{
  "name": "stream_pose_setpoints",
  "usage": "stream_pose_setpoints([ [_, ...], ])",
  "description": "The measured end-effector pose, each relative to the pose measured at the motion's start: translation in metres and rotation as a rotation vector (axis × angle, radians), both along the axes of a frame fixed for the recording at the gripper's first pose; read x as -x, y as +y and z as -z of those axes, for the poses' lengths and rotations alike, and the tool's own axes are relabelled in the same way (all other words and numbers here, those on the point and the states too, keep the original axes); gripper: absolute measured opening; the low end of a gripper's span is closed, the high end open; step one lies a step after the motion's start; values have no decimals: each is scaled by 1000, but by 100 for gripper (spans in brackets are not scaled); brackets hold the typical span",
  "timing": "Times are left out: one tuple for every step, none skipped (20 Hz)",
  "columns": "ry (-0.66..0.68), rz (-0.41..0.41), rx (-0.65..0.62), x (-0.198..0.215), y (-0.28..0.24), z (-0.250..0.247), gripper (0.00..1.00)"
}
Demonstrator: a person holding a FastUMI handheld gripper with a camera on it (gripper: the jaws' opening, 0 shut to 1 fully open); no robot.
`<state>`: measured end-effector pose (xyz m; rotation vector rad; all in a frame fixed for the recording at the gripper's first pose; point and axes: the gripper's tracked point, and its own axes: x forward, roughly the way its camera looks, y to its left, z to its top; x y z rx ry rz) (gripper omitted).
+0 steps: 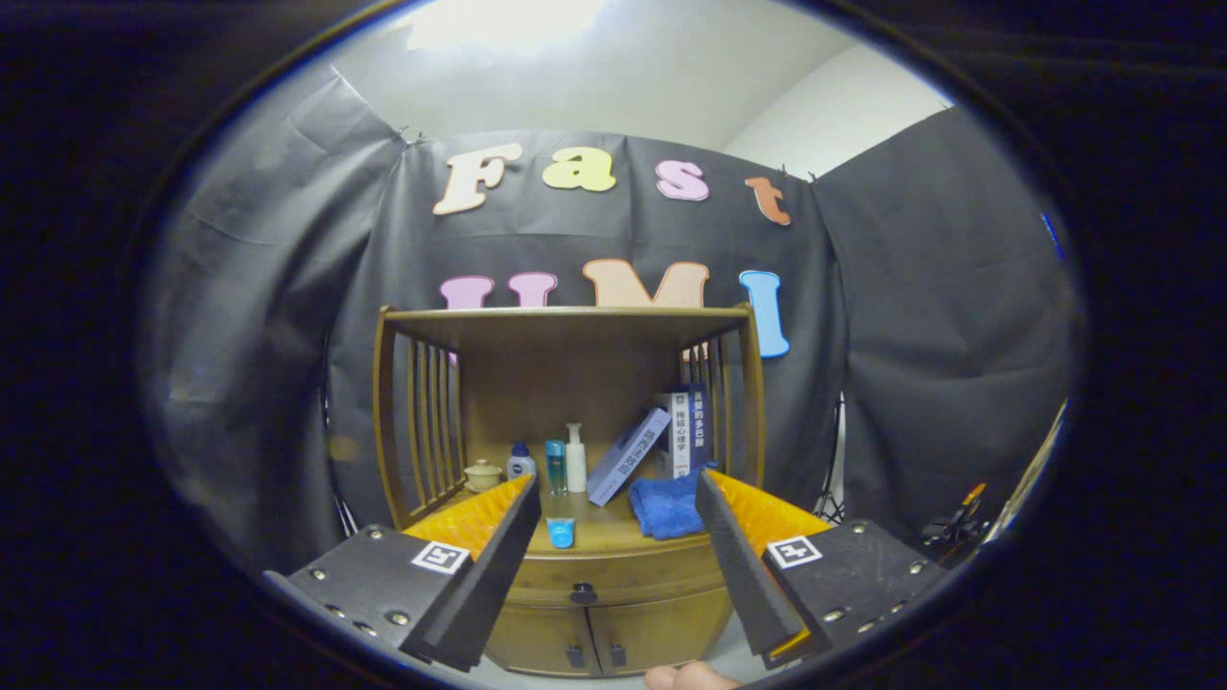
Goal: Pull open the drawer, take out the items inside it, and place them on the countertop above the cabinet.
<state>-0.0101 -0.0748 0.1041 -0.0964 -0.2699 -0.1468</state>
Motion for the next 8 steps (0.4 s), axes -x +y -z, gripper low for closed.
stream_pose_setpoints([
  [1,-16,8,6,4,-3,97],
  [3,-33,21,14,8,-3,97],
  [16,-40,31,20,8,1,97],
  [33,-42,37,25,5,9,97],
  [54,-45,40,30,4,16,97],
  [73,-43,36,33,1,24,97],
  [85,-42,39,37,0,29,97],
  [93,-42,46,38,-1,35,97],
])
